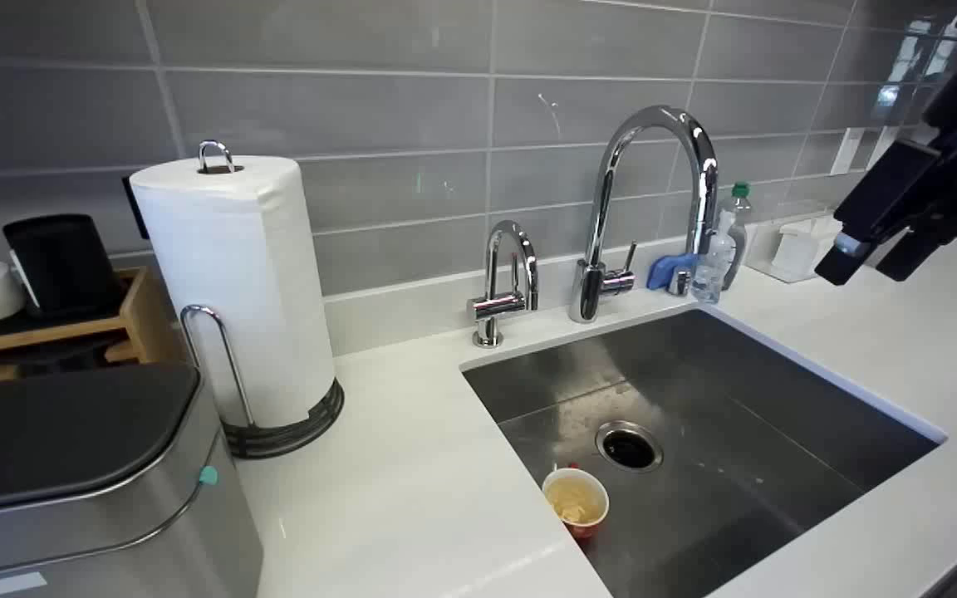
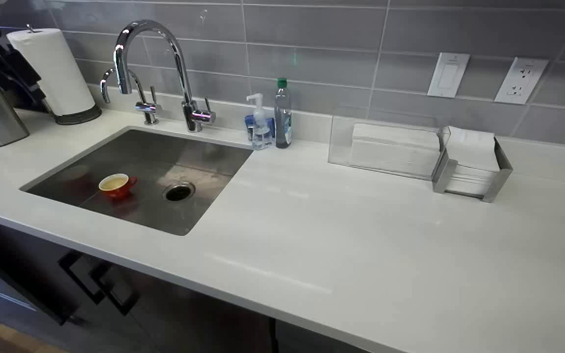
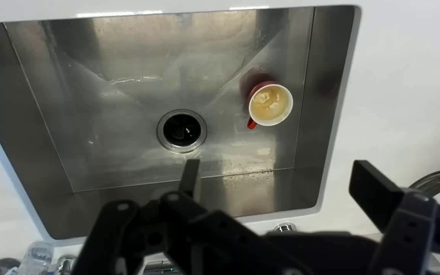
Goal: Remove a piece of paper towel from the roll on the left and put it on the right side of the counter
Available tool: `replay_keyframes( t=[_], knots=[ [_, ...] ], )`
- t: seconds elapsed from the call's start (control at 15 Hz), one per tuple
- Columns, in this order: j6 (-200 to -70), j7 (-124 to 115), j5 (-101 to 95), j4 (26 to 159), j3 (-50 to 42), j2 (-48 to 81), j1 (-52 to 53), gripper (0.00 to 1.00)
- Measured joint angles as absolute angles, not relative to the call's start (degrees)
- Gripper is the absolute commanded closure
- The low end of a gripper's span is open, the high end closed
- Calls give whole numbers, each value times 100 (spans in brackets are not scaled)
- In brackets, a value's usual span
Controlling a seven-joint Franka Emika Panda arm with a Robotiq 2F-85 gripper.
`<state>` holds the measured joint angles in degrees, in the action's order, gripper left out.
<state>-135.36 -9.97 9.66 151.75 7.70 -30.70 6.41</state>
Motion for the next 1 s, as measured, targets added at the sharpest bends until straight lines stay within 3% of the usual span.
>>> replay_keyframes(
  t=[0.67,1.0],
  knots=[
    [-13536,-994,932,15103,835,-3031,663,0],
    [-13535,-1241,658,14081,1650,-2257,953,0]
  ],
)
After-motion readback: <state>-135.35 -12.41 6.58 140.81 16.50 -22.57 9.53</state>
